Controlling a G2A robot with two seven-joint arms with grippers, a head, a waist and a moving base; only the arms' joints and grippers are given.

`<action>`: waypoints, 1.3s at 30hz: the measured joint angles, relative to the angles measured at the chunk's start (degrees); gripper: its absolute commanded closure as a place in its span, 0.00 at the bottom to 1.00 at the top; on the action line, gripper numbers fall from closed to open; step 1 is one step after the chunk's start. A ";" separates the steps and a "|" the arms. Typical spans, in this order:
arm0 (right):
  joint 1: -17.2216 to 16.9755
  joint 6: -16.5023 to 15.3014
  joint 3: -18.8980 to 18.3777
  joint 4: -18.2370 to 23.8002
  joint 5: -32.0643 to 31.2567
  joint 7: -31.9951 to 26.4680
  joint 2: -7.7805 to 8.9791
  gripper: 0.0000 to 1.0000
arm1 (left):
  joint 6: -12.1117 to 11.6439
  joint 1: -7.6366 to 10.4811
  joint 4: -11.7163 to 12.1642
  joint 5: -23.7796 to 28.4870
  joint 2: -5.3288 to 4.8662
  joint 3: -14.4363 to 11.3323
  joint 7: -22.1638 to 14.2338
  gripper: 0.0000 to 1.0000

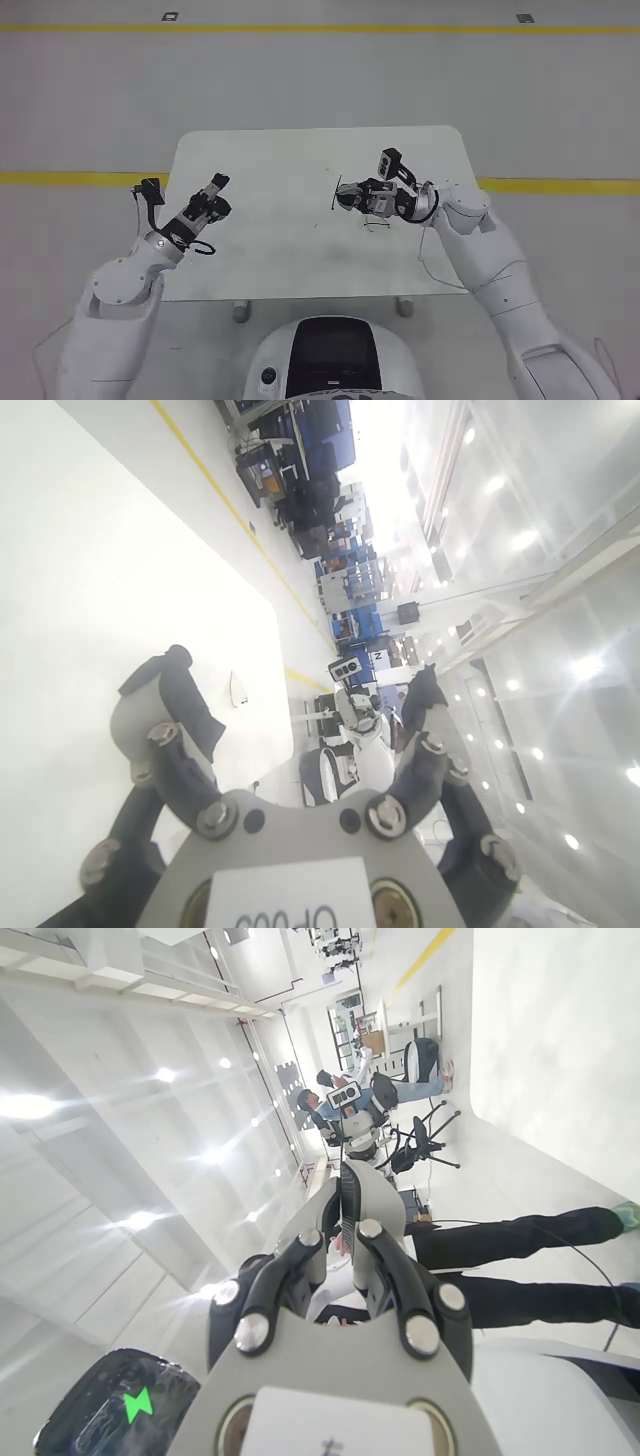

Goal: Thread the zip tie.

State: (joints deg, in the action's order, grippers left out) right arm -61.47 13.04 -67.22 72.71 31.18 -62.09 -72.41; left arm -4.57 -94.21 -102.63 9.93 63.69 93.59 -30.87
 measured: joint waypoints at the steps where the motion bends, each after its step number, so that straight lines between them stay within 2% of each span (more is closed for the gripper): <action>1: -0.02 0.00 -0.02 0.01 0.03 0.05 0.00 1.00 | 0.04 -0.01 0.00 0.15 0.00 -0.02 0.15 0.00; 5: -0.35 0.11 0.83 0.61 -0.60 0.14 -0.03 1.00 | 0.23 0.20 0.17 -0.07 0.03 -0.33 0.51 0.00; 7: 0.16 0.08 2.38 1.09 -2.09 -1.84 -0.01 1.00 | 1.11 1.05 0.64 0.43 0.02 -1.42 -1.12 0.00; 12: 2.89 -2.34 5.95 -0.32 -5.31 -8.55 -0.05 1.00 | 4.39 4.33 3.18 6.49 -0.54 -2.13 -13.16 0.00; 14: 3.69 -3.42 6.81 -1.12 -5.99 -10.22 -0.10 1.00 | 4.79 5.23 3.64 7.66 -0.76 -1.71 -16.78 0.00; 20: 3.75 -3.58 6.82 -1.30 -5.88 -10.19 -0.11 1.00 | 4.58 5.25 3.64 6.56 -0.77 -1.62 -15.79 0.00; 22: 3.32 -4.00 7.47 -0.41 -6.38 -9.60 -0.15 1.00 | 4.84 5.42 3.76 6.83 -0.76 -2.30 -16.06 0.00; 27: 4.48 -5.57 10.54 0.54 -7.84 -11.29 -0.49 1.00 | 6.23 6.76 4.84 9.91 -1.17 -3.58 -23.38 0.00; 31: 6.19 -6.93 13.05 -0.54 -7.56 -12.15 -1.10 1.00 | 7.02 7.46 5.41 12.19 -1.41 -4.34 -27.24 0.00; 32: 6.57 -7.29 13.61 -0.84 -7.36 -12.34 -1.26 1.00 | 7.01 7.66 5.42 12.56 -1.48 -4.55 -28.15 0.00; 33: 7.07 -7.85 14.30 -1.21 -7.24 -12.52 -1.46 1.00 | 6.06 7.91 5.33 12.00 -1.60 -4.59 -29.08 0.00; 35: 7.42 -8.32 14.74 -1.50 -7.22 -12.54 -1.58 1.00 | 4.19 7.97 5.25 10.01 -1.70 -4.37 -28.46 0.00; 39: 7.40 -8.30 14.70 -1.49 -7.24 -12.51 -1.57 1.00 | 4.67 7.94 5.25 10.06 -1.69 -4.33 -27.73 0.00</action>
State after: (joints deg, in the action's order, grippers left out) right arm -54.07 4.74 -52.52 71.22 23.94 -74.60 -73.97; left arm 0.10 -86.28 -97.38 19.99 62.00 89.26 -58.60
